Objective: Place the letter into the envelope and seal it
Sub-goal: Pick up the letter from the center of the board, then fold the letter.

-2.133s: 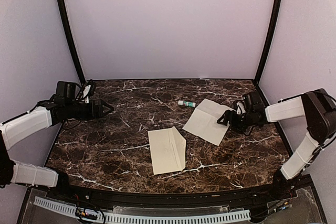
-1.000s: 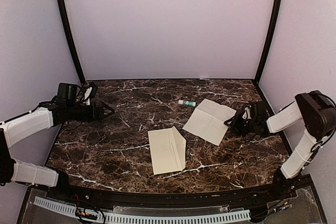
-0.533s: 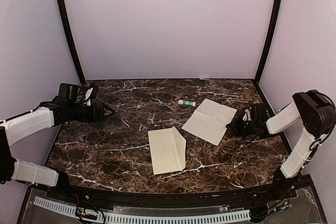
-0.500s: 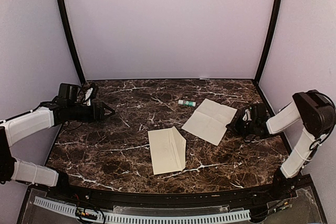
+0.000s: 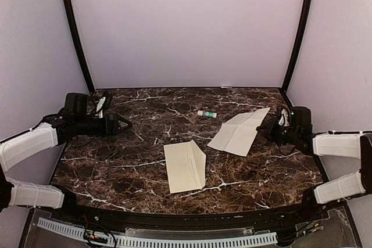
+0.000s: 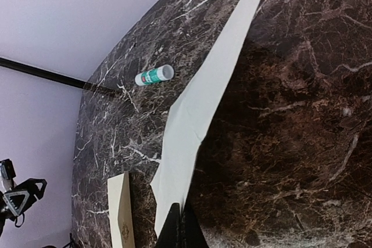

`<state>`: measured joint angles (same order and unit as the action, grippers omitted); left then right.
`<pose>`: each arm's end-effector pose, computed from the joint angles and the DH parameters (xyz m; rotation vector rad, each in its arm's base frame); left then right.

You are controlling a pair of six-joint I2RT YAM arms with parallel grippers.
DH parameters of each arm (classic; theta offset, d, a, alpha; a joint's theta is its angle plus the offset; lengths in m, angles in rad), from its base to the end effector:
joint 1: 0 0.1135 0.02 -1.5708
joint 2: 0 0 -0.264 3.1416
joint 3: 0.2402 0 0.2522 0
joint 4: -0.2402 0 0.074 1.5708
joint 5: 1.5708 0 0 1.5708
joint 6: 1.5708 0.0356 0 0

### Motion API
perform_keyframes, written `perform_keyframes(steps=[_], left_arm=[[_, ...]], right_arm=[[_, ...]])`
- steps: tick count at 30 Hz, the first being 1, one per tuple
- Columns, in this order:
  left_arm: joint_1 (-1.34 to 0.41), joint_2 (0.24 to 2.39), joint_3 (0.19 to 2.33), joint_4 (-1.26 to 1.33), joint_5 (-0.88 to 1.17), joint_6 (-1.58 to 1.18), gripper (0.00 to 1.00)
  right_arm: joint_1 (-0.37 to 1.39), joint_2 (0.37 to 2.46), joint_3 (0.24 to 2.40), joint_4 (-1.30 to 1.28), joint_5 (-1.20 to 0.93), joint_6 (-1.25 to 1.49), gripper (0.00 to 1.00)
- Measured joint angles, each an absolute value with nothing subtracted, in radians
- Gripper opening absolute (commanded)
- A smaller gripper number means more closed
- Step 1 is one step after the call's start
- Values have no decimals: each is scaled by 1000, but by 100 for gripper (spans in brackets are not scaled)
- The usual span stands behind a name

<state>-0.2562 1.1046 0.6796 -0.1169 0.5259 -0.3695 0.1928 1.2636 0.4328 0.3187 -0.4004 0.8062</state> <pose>0.2267 -0.0779 0.2489 0.2043 2.1592 -0.9222 0.2356 0.0601 0.1724 0.4131 2.1651 1.0032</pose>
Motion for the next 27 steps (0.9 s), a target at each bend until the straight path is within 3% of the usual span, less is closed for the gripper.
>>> perform_keyframes(steps=[10, 20, 27], left_arm=[[-487, 1058, 806, -73, 521, -456, 80], [-730, 1066, 919, -4, 532, -391, 78], [-917, 1164, 1020, -60, 382, -214, 76]], right_arm=[[273, 1054, 636, 11, -538, 644, 0], [503, 1078, 915, -234, -633, 538, 0], [683, 1181, 1121, -353, -622, 493, 0]])
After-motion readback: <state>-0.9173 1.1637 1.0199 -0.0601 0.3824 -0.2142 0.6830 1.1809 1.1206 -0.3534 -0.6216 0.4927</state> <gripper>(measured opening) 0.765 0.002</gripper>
